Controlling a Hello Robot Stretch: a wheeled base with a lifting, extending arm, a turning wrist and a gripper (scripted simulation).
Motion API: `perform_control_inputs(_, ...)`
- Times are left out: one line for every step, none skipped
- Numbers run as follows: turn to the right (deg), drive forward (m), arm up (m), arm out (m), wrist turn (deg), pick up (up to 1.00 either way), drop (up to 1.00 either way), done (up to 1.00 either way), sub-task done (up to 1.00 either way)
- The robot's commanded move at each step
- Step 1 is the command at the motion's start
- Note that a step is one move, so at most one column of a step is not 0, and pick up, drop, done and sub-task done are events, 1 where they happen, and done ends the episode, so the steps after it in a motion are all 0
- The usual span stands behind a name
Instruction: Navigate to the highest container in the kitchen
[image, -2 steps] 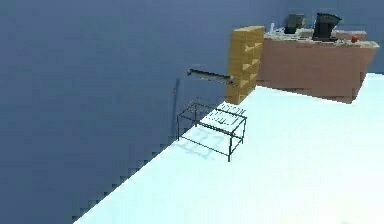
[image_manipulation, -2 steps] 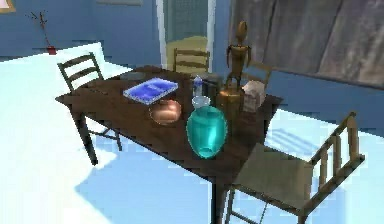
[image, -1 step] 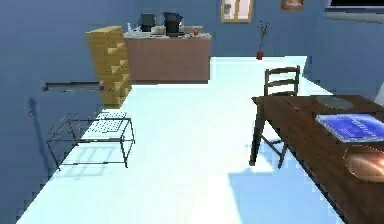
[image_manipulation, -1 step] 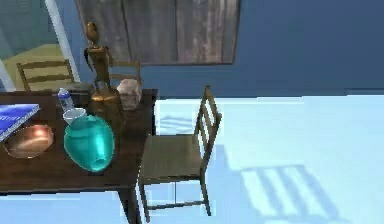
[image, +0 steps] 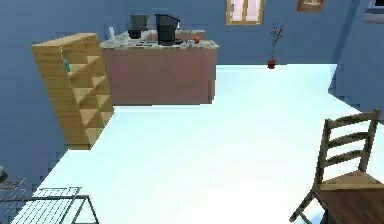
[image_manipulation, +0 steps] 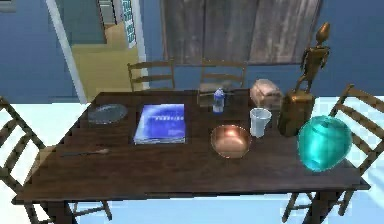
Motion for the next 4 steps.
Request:
perform_control_inputs(0.0,1.00,0.00,0.00,0.0,0.00,0.00,0.00,0.00)
perform_control_inputs(9.0,0.00,0.00,0.00,0.0,0.00,0.00,0.00,0.00)
perform_control_inputs(0.0,0.25,0.00,0.00,0.0,0.00,0.00,0.00,0.00)
perform_control_inputs(-45.0,0.00,0.00,0.00,0.0,0.00,0.00,0.00,0.00)
